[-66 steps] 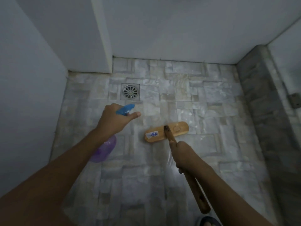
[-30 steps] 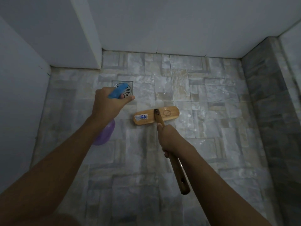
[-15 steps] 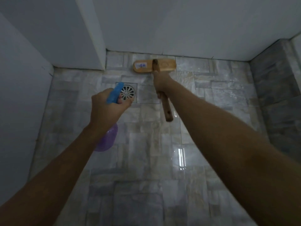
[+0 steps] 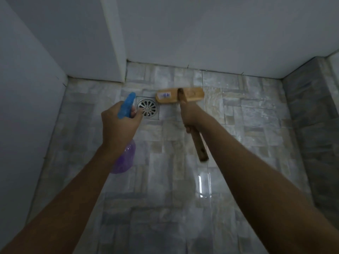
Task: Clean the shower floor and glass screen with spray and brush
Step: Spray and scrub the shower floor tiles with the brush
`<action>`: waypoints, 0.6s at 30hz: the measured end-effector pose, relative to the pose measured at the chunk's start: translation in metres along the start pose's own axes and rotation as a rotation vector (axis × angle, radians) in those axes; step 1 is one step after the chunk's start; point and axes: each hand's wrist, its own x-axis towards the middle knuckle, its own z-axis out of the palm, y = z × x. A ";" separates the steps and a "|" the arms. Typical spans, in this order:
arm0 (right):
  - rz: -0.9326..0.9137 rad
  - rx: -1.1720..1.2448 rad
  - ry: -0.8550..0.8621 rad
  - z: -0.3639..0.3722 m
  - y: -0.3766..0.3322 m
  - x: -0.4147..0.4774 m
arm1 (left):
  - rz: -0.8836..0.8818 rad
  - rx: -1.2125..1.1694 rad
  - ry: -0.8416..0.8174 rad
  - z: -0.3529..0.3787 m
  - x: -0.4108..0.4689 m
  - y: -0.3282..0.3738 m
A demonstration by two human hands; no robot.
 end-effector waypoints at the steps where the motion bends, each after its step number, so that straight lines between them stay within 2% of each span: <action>1: 0.005 0.018 0.012 -0.007 -0.017 0.014 | 0.021 -0.001 -0.006 0.001 -0.002 0.001; 6: 0.014 -0.029 0.029 -0.023 -0.067 0.051 | 0.104 0.053 -0.004 0.001 -0.010 0.005; 9: -0.010 -0.127 0.040 -0.007 -0.050 0.017 | 0.081 0.073 0.001 -0.005 -0.007 0.005; 12: -0.044 -0.200 -0.064 0.016 -0.018 -0.017 | -0.009 0.140 0.053 -0.028 0.001 -0.002; 16: 0.038 -0.055 -0.048 0.029 -0.003 -0.025 | -0.070 0.215 0.089 -0.060 0.013 -0.021; 18: -0.029 -0.109 -0.037 0.035 -0.023 -0.017 | -0.060 0.210 0.083 -0.067 0.016 -0.032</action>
